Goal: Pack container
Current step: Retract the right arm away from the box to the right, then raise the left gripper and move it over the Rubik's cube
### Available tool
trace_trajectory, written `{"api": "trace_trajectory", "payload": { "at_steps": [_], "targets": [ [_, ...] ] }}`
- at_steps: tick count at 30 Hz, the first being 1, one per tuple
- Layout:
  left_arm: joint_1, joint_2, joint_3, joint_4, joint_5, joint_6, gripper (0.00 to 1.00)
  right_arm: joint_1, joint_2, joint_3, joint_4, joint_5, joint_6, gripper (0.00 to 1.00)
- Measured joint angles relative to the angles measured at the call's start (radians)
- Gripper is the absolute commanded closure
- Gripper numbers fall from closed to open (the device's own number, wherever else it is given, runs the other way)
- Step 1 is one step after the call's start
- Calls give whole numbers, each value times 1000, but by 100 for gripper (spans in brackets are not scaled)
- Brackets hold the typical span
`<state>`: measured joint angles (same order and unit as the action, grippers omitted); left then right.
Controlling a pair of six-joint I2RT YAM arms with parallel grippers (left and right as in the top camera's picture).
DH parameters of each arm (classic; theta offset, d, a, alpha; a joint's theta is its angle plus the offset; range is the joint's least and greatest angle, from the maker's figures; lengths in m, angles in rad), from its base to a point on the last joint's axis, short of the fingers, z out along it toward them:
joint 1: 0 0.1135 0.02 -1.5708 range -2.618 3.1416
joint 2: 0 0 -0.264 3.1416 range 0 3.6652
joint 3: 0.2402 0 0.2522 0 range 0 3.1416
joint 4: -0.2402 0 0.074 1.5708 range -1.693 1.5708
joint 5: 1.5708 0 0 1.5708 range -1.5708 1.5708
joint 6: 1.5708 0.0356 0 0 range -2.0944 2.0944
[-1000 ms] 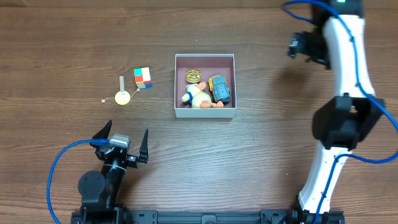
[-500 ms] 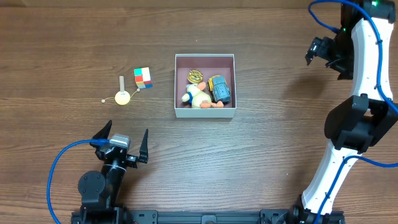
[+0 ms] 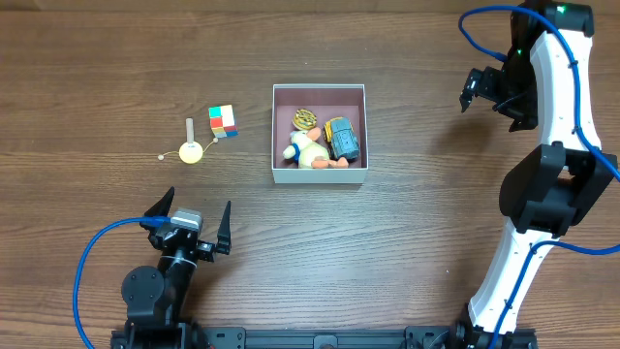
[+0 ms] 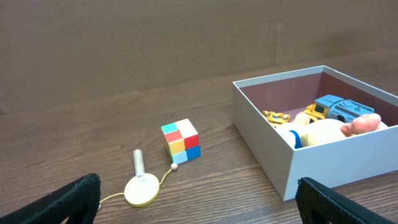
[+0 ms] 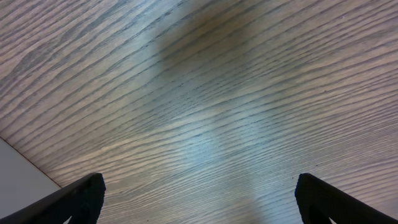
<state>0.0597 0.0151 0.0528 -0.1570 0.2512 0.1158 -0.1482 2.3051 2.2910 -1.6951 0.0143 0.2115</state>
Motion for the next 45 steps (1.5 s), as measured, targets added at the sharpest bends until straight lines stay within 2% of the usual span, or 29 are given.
{"api": "trace_trajectory", "payload": {
  "at_steps": [28, 45],
  "targets": [
    [0, 0, 0, 0, -8, 0, 0, -1, 0, 0, 11, 0, -3, 0],
    [0, 0, 0, 0, -12, 0, 0, 0, 0, -1, 249, 0, -3, 0]
  ]
}}
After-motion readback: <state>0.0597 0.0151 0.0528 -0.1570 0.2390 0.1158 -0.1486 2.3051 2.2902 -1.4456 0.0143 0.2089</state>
